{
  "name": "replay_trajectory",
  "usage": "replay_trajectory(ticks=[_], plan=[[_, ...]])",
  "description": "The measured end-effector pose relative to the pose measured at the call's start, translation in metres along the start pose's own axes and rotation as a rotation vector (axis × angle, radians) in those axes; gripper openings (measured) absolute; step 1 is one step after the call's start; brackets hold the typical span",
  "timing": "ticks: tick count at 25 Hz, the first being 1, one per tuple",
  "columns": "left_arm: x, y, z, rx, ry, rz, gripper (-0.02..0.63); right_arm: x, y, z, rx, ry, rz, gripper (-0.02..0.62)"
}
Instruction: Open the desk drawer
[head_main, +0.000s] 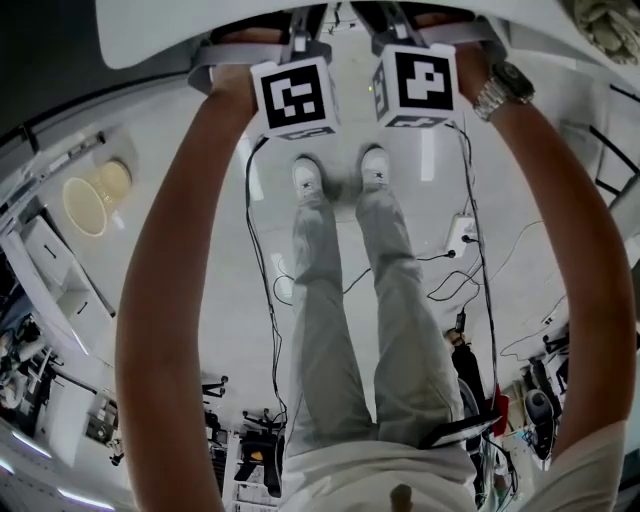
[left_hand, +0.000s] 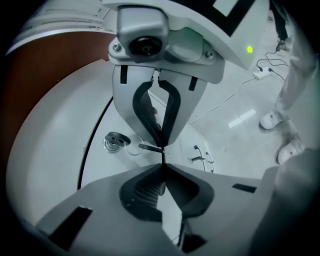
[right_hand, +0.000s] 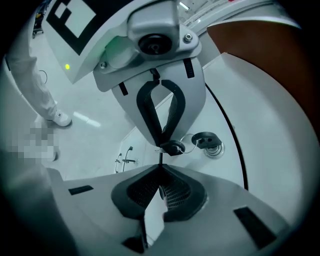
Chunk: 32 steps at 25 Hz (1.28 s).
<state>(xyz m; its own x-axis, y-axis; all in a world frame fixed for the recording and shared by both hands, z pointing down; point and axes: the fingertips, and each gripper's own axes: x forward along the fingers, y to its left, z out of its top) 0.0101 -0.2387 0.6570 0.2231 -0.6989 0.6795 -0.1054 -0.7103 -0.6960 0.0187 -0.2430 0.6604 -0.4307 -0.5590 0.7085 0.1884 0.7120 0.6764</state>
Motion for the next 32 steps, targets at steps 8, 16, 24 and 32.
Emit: replay_trajectory(ticks=[8,16,24,32], plan=[[-0.01,-0.002,-0.003,0.037,0.009,0.001,0.025,-0.009,0.005,0.005,-0.005,0.002,-0.002,0.035],[-0.031,-0.026,0.005,-0.02,-0.02,-0.022,0.025,-0.028,0.027,0.016,0.014,-0.007,0.009,0.035],[-0.05,-0.053,0.016,-0.015,-0.014,-0.039,0.025,-0.053,0.053,0.019,0.056,-0.035,0.019,0.035],[-0.066,-0.071,0.022,-0.038,-0.004,-0.072,0.025,-0.07,0.071,0.025,0.06,-0.045,0.043,0.036]])
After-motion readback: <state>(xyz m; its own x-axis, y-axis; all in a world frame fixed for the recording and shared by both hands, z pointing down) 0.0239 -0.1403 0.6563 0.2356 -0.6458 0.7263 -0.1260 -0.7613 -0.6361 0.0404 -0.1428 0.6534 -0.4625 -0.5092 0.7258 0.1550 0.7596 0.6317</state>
